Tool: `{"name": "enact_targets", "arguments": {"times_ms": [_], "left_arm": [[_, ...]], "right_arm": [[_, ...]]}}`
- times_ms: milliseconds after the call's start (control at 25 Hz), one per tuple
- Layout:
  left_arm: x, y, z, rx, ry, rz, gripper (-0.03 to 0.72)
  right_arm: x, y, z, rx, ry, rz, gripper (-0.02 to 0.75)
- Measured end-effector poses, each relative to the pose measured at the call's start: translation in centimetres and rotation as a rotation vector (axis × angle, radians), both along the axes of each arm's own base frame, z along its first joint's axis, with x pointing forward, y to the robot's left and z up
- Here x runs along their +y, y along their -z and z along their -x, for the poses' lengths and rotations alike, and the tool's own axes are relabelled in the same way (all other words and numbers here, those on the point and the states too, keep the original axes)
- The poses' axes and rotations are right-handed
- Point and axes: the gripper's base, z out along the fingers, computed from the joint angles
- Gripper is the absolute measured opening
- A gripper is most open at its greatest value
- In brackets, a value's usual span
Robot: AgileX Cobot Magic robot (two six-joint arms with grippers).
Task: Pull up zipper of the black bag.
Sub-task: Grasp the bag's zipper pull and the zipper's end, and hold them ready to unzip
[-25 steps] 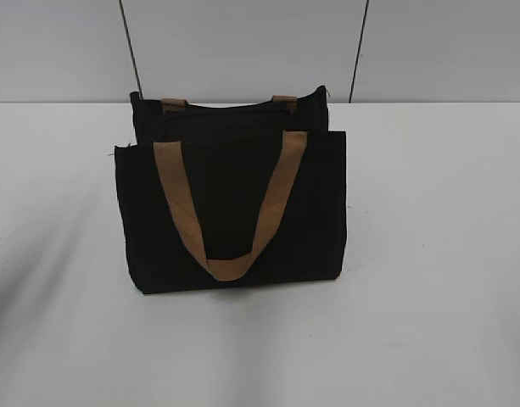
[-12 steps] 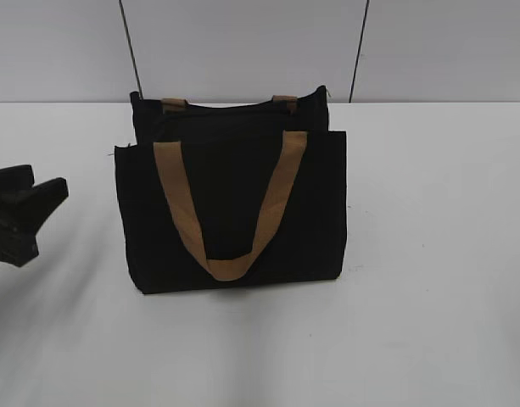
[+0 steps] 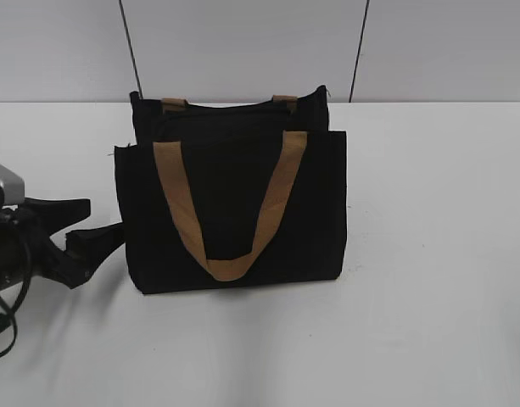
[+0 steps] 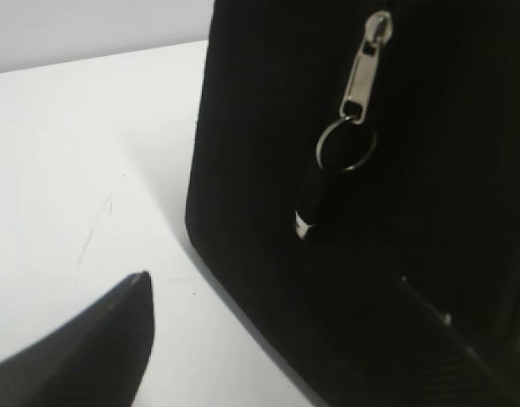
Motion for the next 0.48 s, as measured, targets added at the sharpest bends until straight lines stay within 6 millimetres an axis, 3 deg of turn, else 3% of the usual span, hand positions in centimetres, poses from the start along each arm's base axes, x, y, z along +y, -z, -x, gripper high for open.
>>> {"name": "enact_targets", "arguments": {"times_ms": [480], "left_arm": [[-1.7, 1.7, -4.9, -0.068, 0.138, -0.006, 0.55]], "right_arm": [[0.0, 0.0, 0.0, 0.0, 0.0, 0.0, 0.467]]}}
